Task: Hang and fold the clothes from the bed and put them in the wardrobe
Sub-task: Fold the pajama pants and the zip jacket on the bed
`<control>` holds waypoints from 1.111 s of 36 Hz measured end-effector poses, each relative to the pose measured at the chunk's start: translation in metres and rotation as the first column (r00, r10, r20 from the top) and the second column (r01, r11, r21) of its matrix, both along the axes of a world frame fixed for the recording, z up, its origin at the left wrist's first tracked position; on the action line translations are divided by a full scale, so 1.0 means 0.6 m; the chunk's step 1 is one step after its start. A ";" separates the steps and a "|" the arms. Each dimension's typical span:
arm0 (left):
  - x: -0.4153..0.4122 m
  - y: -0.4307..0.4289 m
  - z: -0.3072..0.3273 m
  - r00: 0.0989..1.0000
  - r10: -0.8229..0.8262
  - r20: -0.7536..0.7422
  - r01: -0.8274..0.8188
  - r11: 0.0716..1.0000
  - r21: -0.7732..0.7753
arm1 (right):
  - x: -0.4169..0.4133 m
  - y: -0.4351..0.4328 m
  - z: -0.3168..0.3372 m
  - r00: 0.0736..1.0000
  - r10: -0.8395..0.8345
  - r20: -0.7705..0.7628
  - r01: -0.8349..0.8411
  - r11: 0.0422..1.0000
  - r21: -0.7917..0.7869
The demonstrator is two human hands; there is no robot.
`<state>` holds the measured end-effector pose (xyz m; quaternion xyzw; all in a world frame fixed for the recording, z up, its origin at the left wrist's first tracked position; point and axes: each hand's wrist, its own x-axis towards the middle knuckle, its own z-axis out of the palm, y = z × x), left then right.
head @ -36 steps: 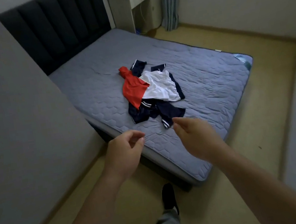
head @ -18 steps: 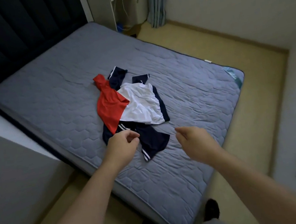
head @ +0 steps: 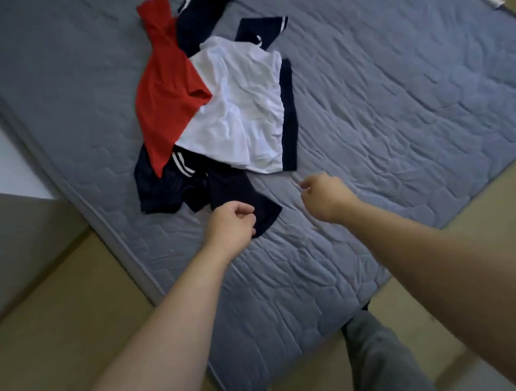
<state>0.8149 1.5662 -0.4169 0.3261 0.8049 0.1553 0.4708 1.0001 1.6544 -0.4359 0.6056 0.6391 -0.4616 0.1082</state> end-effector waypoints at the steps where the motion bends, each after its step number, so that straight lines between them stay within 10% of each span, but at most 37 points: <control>1: 0.015 0.012 -0.026 1.000 0.015 0.005 -0.015 1.000 -0.011 | 0.009 0.017 -0.035 1.000 0.008 0.004 -0.008 1.000 -0.016; 10: 0.112 0.032 -0.226 0.966 0.236 0.103 -0.223 0.967 -0.123 | 0.021 0.112 -0.318 0.959 0.272 0.084 -0.268 0.962 -0.058; 18: 0.117 0.001 -0.327 0.929 0.357 0.099 -0.333 0.922 -0.198 | -0.026 0.175 -0.470 0.605 0.731 0.317 -0.773 0.634 0.013; 22: 0.114 -0.010 -0.338 0.911 0.400 0.098 -0.375 0.904 -0.208 | -0.030 0.187 -0.486 0.597 0.727 0.339 -0.780 0.624 0.036; 28: 0.116 -0.026 -0.283 0.873 0.471 0.125 -0.445 0.875 -0.189 | -0.022 0.171 -0.374 0.762 0.623 0.180 -0.608 0.591 0.530; 40: 0.086 -0.036 0.081 0.743 0.639 0.200 -0.639 0.766 -0.073 | -0.028 0.047 0.121 0.682 0.727 -0.077 -0.576 0.599 0.556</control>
